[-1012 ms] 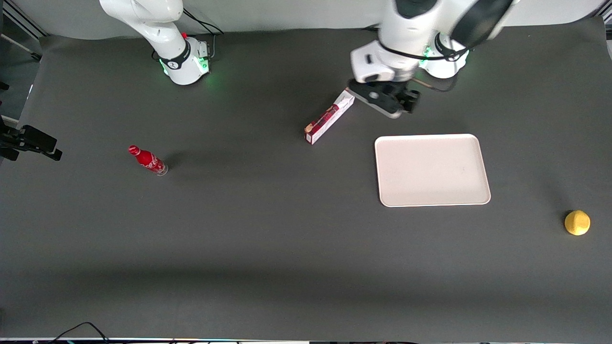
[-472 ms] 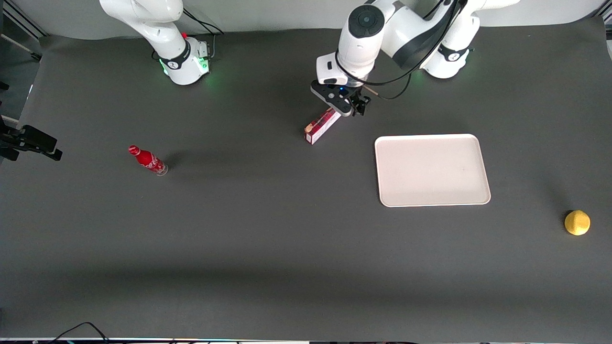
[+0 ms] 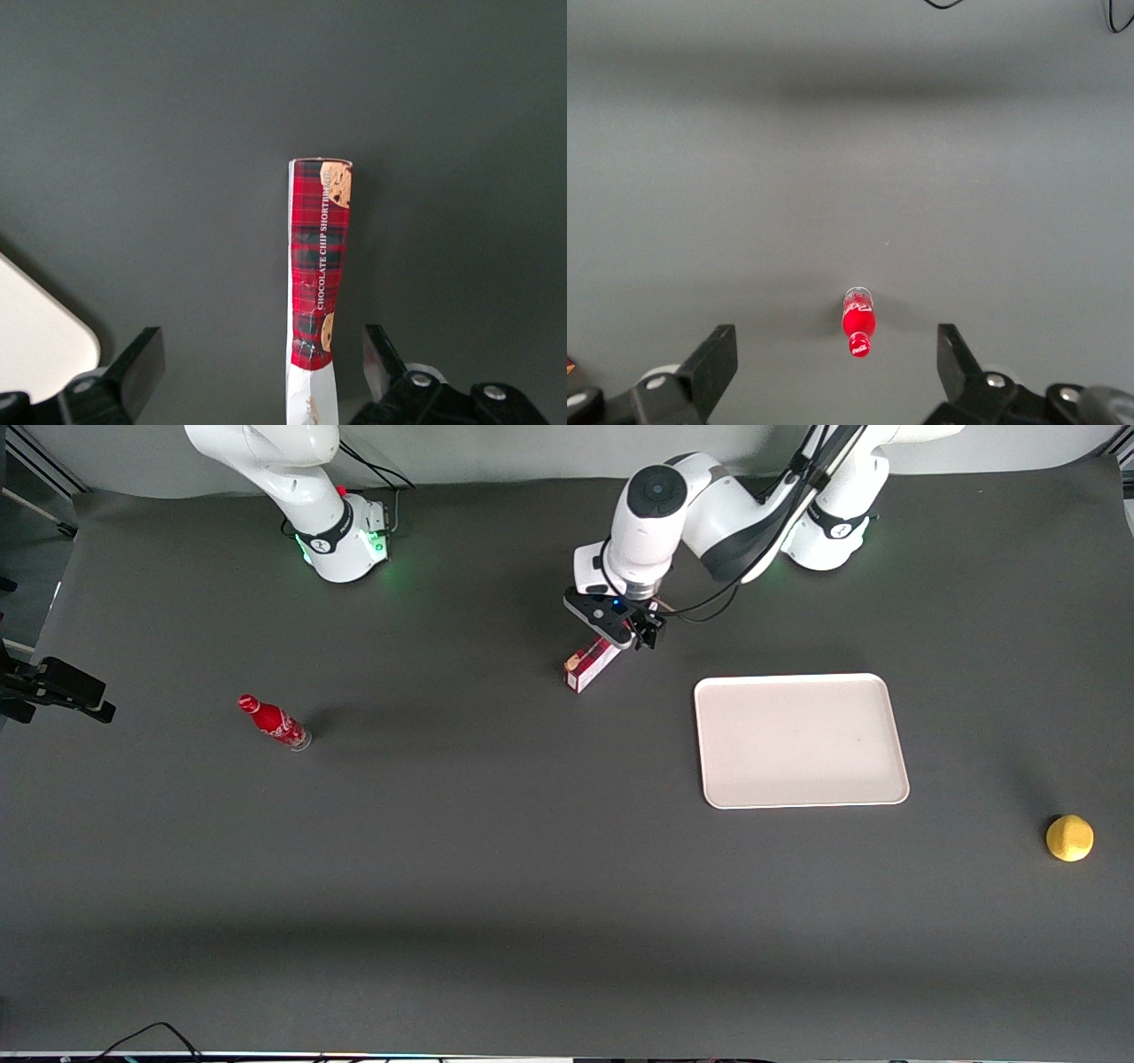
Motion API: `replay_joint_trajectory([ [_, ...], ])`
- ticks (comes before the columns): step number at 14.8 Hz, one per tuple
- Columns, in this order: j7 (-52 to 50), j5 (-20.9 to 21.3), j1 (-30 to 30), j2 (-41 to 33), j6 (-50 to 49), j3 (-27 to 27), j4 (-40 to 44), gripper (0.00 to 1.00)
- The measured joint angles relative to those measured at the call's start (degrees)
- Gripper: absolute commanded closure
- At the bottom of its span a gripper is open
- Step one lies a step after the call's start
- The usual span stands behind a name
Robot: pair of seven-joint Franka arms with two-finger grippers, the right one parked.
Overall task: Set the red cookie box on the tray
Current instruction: 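Lower the open left gripper around the cookie box's end, then close the left gripper on the box end and lift it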
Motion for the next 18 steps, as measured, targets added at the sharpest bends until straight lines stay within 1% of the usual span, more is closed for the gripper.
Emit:
replay_joint_trajectory([
  [2, -6.6, 7.3, -1.9, 3.0, 0.3, -0.1, 0.0, 0.0],
  [3, -8.7, 9.5, -2.4, 4.2, 0.3, -0.1, -0.1, 0.0],
  [5, -10.0, 10.9, -2.7, 5.9, 0.7, -0.1, -0.6, 0.0],
  [10, -11.5, 11.2, -2.7, 8.9, 8.1, 0.1, -3.8, 0.0],
  [14, -11.9, 12.5, -2.7, 9.8, 8.3, 0.3, -4.1, 0.0],
  [16, -14.1, 14.7, -2.9, 10.5, 8.4, 0.3, -4.3, 0.0],
  [18, -17.5, 18.9, -3.4, 11.6, 8.4, 0.7, -4.4, 0.0],
])
